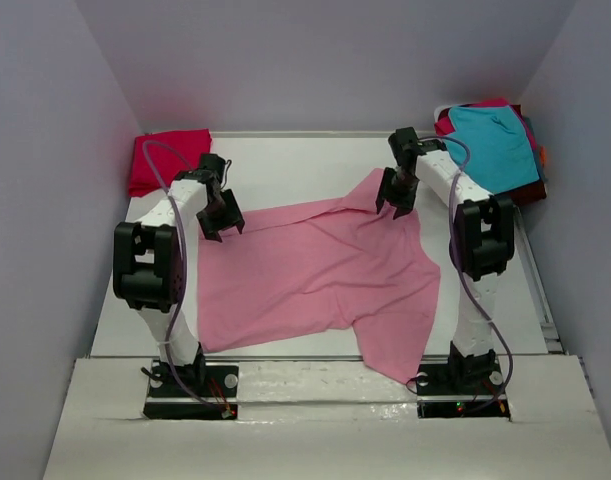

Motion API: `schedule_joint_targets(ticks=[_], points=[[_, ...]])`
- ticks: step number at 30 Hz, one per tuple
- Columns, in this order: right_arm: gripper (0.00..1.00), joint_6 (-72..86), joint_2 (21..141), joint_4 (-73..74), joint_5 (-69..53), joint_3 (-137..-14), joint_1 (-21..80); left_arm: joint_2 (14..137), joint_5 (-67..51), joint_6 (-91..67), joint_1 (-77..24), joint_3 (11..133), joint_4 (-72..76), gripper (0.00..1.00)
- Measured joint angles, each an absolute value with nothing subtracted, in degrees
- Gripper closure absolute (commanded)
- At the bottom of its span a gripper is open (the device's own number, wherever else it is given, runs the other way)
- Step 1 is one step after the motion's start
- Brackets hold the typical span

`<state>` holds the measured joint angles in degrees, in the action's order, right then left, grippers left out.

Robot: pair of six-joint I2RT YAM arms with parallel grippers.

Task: Fold and stack the t-shirts
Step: Flatten the tshirt out

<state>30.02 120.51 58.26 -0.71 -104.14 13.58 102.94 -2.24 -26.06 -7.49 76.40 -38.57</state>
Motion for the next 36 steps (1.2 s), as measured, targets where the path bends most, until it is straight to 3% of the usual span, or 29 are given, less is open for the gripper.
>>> schedule_joint_targets(ticks=[13, 36], points=[[0.48, 29.39, 127.63, 54.72, -5.67, -114.69, 13.58, 105.16, 0.54, -26.41, -7.49, 78.15, -38.37, 0.35], [0.49, 29.41, 128.95, 51.64, -8.91, -111.92, 13.58, 106.34, 3.18, -26.65, -7.49, 78.15, -38.39, 0.35]])
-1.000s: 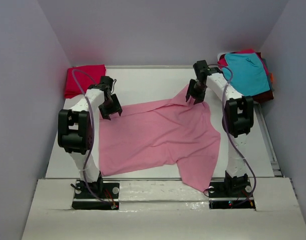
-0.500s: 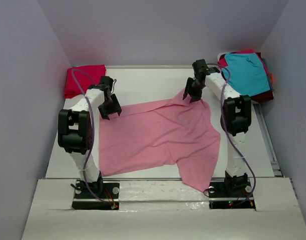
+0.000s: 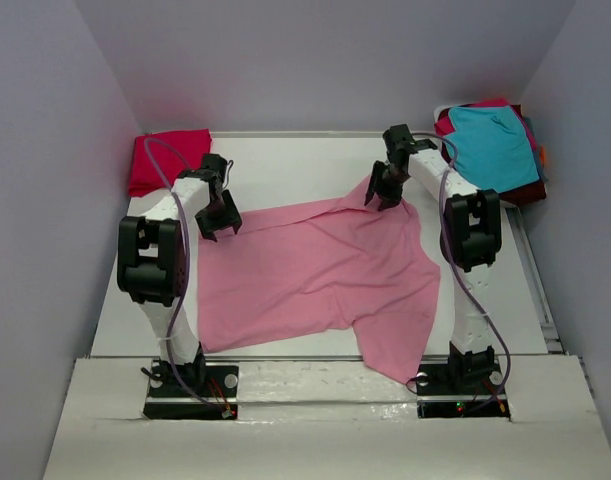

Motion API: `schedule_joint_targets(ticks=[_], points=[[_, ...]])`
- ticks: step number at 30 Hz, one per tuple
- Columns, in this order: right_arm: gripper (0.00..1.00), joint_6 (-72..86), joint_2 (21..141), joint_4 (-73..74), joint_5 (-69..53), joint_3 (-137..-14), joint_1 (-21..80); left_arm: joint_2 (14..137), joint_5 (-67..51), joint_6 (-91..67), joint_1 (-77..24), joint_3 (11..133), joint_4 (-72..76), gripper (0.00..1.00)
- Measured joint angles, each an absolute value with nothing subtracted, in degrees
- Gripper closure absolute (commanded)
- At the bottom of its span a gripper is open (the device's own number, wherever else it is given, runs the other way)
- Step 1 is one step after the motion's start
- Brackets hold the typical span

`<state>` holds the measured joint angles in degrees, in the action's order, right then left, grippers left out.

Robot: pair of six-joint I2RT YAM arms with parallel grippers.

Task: Fold and stack the t-shirts
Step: Flatten the tshirt out

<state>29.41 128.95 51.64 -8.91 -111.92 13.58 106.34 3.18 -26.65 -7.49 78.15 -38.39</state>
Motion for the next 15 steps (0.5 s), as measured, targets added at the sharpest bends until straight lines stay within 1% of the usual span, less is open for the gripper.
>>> schedule_joint_targets(ticks=[11, 14, 15], points=[[0.5, 29.41, 128.95, 51.75, -8.8, -110.28, 13.58, 107.5, 3.51, -26.63, -7.49, 78.15, -38.39, 0.35], [0.57, 29.5, 128.97, 51.62, -8.82, -110.28, 13.58, 107.5, 3.53, -26.63, -7.49, 78.15, -38.39, 0.35], [0.64, 29.54, 128.99, 51.53, -8.84, -110.28, 13.58, 107.5, 3.53, -26.63, -7.49, 78.15, -38.37, 0.35]])
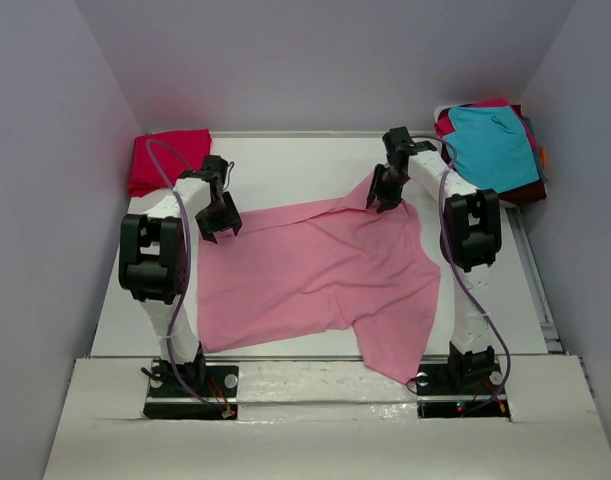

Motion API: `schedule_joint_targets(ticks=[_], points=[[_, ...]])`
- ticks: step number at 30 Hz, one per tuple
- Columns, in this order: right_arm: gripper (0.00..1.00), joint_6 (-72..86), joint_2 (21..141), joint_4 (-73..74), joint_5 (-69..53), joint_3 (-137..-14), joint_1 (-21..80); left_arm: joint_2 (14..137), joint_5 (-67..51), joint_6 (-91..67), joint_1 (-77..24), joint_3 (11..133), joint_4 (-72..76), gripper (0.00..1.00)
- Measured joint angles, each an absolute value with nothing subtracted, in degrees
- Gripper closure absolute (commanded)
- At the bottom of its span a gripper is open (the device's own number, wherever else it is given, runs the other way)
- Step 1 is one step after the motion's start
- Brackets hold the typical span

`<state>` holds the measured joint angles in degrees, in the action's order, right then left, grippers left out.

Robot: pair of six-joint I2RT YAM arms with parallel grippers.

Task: Fold and stack the t-shirts
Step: Flatten the tshirt out

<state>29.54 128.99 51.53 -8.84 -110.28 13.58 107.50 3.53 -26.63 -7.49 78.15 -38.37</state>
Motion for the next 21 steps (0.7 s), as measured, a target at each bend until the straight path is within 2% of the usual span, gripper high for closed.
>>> schedule_joint_targets(ticks=[7, 16, 21], points=[[0.92, 29.89, 130.26, 50.83, -9.13, -111.53, 13.58, 107.53, 3.62, -26.61, -7.49, 78.17, -38.39, 0.35], [0.93, 30.04, 132.84, 51.05, -10.46, -115.72, 13.58, 108.2, 4.29, -26.52, -7.49, 78.81, -38.39, 0.35], [0.93, 30.0, 133.88, 52.03, -10.81, -122.91, 13.58, 108.2, 5.04, -26.33, -7.49, 78.81, -38.39, 0.35]])
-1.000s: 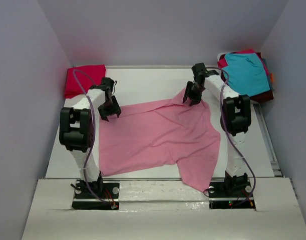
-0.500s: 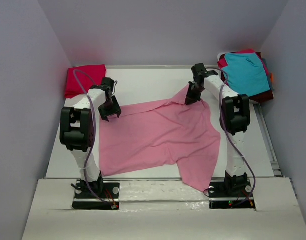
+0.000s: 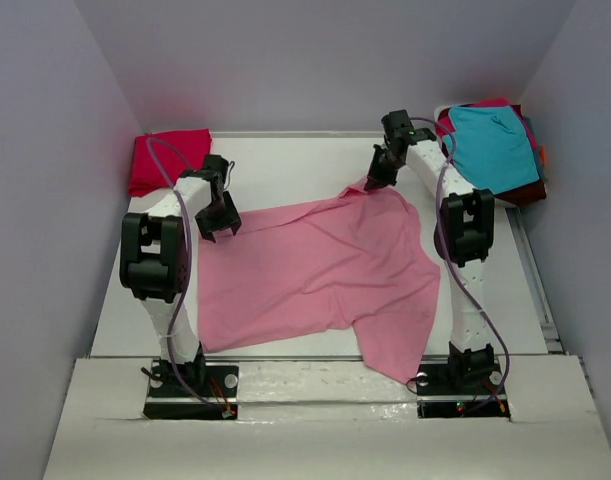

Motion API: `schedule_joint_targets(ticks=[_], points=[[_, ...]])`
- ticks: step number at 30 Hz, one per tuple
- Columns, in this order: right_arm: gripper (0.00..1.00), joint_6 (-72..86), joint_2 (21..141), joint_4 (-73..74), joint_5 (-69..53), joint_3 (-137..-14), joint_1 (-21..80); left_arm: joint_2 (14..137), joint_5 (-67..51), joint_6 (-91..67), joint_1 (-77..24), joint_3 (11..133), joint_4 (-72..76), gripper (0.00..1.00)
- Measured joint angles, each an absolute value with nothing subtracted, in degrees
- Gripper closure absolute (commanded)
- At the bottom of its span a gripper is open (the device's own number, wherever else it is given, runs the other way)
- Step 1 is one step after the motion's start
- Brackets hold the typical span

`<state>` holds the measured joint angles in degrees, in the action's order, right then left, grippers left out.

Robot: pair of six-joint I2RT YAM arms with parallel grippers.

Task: Fold and stack the t-shirts
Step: Flatten the tshirt out

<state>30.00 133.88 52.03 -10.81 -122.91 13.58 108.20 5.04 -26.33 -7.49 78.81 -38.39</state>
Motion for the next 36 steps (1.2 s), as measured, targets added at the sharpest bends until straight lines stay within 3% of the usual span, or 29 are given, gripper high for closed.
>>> schedule_joint_targets(ticks=[12, 36], points=[[0.93, 29.85, 139.31, 53.82, -11.03, -135.44, 13.58, 108.29, 6.61, -25.96, -7.49, 79.44, -38.44, 0.35], [0.93, 29.76, 139.37, 53.54, -12.05, -133.86, 13.58, 110.76, 10.2, -26.09, -2.04, 79.11, -36.93, 0.35]])
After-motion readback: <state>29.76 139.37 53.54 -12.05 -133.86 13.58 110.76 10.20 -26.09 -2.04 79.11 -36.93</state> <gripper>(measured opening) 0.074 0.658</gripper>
